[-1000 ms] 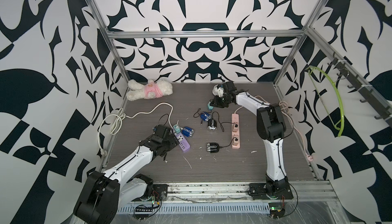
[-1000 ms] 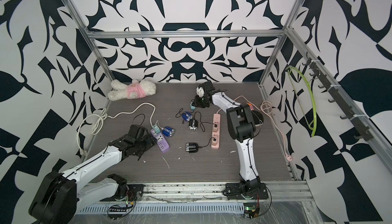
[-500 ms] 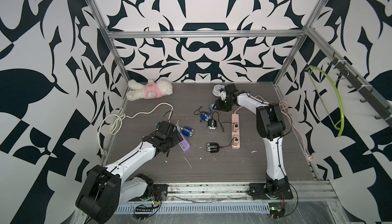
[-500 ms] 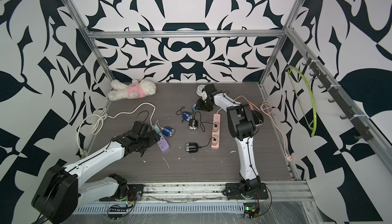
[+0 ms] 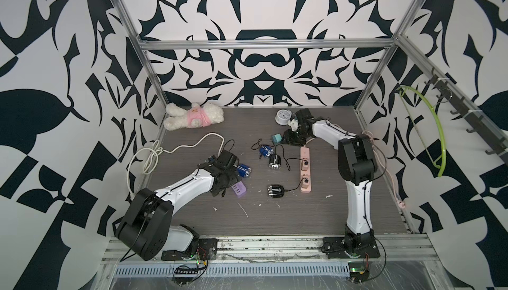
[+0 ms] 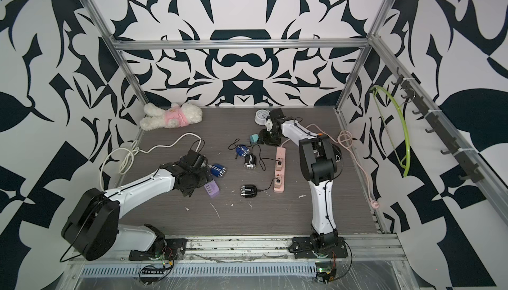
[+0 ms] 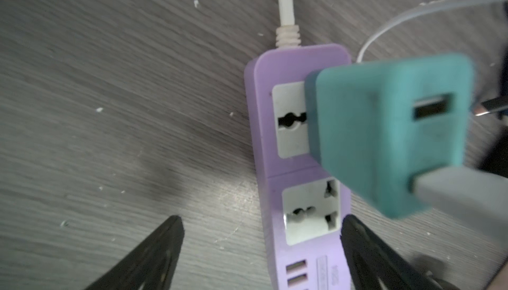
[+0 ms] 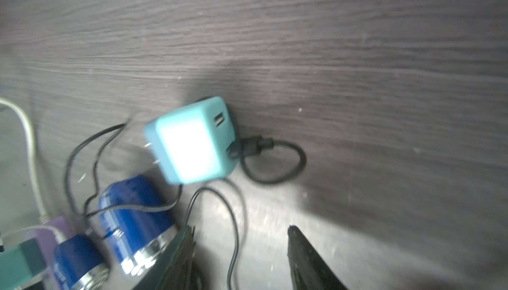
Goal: Unplug the electric shaver
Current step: Place the plug at the center of the board, then move the socket to the center of the board.
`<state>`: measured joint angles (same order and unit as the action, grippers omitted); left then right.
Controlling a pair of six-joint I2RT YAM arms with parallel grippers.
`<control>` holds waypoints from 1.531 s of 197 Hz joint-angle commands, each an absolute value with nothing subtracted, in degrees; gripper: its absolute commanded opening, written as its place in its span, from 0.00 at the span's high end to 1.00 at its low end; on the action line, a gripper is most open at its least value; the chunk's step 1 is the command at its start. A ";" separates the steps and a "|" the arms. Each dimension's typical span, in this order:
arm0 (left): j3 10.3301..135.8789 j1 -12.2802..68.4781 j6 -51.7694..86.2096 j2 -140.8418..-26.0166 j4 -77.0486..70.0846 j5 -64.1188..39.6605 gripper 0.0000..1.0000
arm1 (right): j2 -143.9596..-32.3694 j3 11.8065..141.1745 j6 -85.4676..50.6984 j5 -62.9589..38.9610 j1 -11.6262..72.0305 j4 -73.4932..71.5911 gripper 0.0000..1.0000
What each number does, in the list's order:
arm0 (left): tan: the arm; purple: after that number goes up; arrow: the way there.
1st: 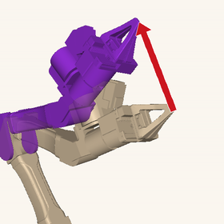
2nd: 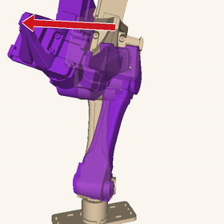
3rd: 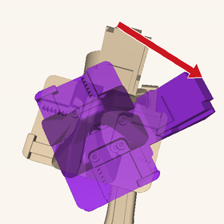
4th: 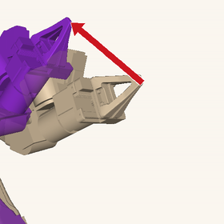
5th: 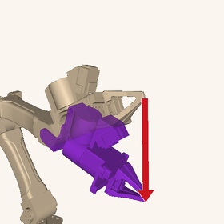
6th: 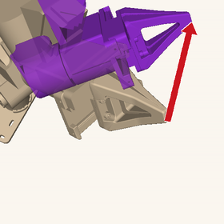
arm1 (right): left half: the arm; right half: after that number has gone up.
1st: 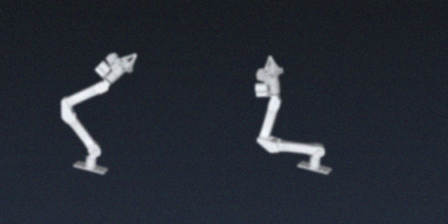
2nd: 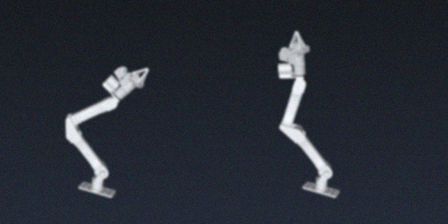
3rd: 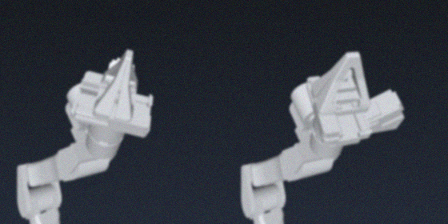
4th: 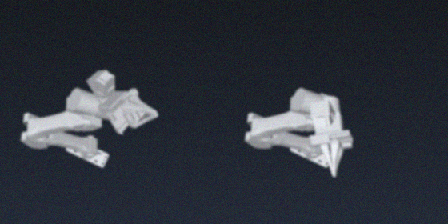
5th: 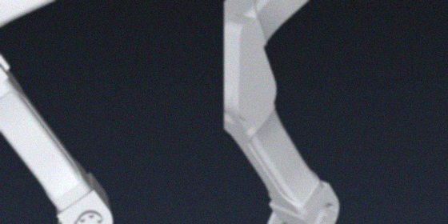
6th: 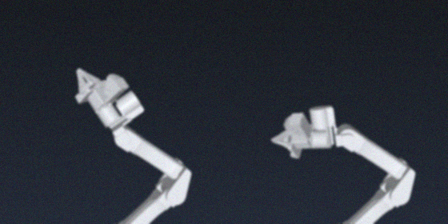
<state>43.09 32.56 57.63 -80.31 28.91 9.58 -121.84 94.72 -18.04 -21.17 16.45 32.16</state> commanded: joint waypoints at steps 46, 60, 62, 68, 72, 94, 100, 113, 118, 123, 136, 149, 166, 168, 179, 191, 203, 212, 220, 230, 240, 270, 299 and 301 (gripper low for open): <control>49.30 34.09 56.51 -86.04 29.78 7.50 0.04 | -113.10 91.69 -16.76 -21.79 16.26 31.22 0.44; 49.15 34.10 56.42 -87.45 29.58 5.49 0.05 | -113.50 90.91 -16.45 -21.93 16.26 30.95 0.44; 49.03 34.17 56.43 -87.58 29.48 5.11 0.05 | -113.48 90.82 -16.37 -21.94 16.26 30.94 0.44; 48.75 34.19 56.43 -87.92 29.21 4.29 0.06 | -113.47 90.33 -16.29 -21.94 16.26 30.81 0.44; 48.52 34.19 56.36 -88.05 29.03 3.92 0.06 | -113.32 89.93 -16.34 -21.90 16.26 30.57 0.44; 47.59 34.15 56.13 -88.01 29.26 3.37 0.07 | -112.62 88.61 -16.74 -22.28 16.26 29.91 0.44; 47.50 34.19 55.99 -87.98 29.50 3.41 0.07 | -112.36 88.31 -16.82 -22.50 16.26 29.71 0.44; 47.37 34.19 55.32 -88.10 29.79 3.15 0.09 | -111.93 87.82 -17.04 -23.17 16.36 29.19 0.44; 47.40 34.15 55.13 -88.19 29.88 3.05 0.09 | -111.81 87.65 -17.07 -23.34 16.35 28.97 0.45; 47.37 34.19 54.98 -88.40 29.88 2.83 0.11 | -111.71 87.52 -17.07 -23.59 16.34 28.79 0.45; 47.58 34.14 54.18 -89.07 30.15 2.35 0.14 | -111.47 87.26 -17.26 -23.98 16.35 28.48 0.46; 47.39 34.18 53.69 -89.64 31.07 2.25 0.22 | -111.14 86.95 -17.31 -24.17 16.36 28.40 0.47; 46.70 34.17 52.97 -89.60 32.46 2.80 0.30 | -110.75 86.34 -16.94 -24.37 16.44 28.21 0.47; 46.61 34.18 52.86 -89.57 32.66 2.83 0.31 | -110.70 86.32 -16.91 -24.35 16.44 28.21 0.48; 46.01 34.19 52.51 -89.19 33.74 3.24 0.36 | -110.57 85.83 -16.48 -24.96 16.65 27.75 0.48; 45.56 34.17 51.89 -88.67 35.77 4.06 0.38 | -110.45 85.44 -15.81 -25.48 17.19 27.43 0.50; 45.32 34.11 51.44 -88.08 38.27 5.39 0.39 | -110.17 84.94 -14.54 -25.74 18.31 26.72 0.50; 45.01 34.19 51.18 -87.58 39.77 6.21 0.39 | -109.89 84.72 -13.35 -24.81 19.51 26.59 0.50; 44.77 34.19 51.06 -87.12 40.92 6.73 0.39 | -109.56 84.80 -12.21 -23.43 20.84 26.69 0.50; 44.42 34.18 51.06 -86.56 41.94 7.35 0.39 | -109.16 85.10 -10.59 -21.50 22.63 27.07 0.50; 43.97 34.18 51.28 -85.92 43.16 8.38 0.39 | -108.48 85.10 -8.87 -19.52 24.51 27.16 0.50; 43.61 34.17 52.97 -84.45 49.41 13.03 0.37 | -106.37 83.52 -6.11 -17.15 28.69 25.52 0.49; 41.56 34.19 54.58 -81.60 50.46 15.05 0.30 | -104.68 79.53 -1.76 -21.35 32.33 20.75 0.48; 41.37 34.19 54.58 -81.35 50.39 15.10 0.30 | -104.68 79.43 -1.36 -21.84 32.60 20.57 0.48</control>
<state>43.79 34.09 53.12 -84.16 43.51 11.79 -106.96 81.82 -6.83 -19.44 30.83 24.53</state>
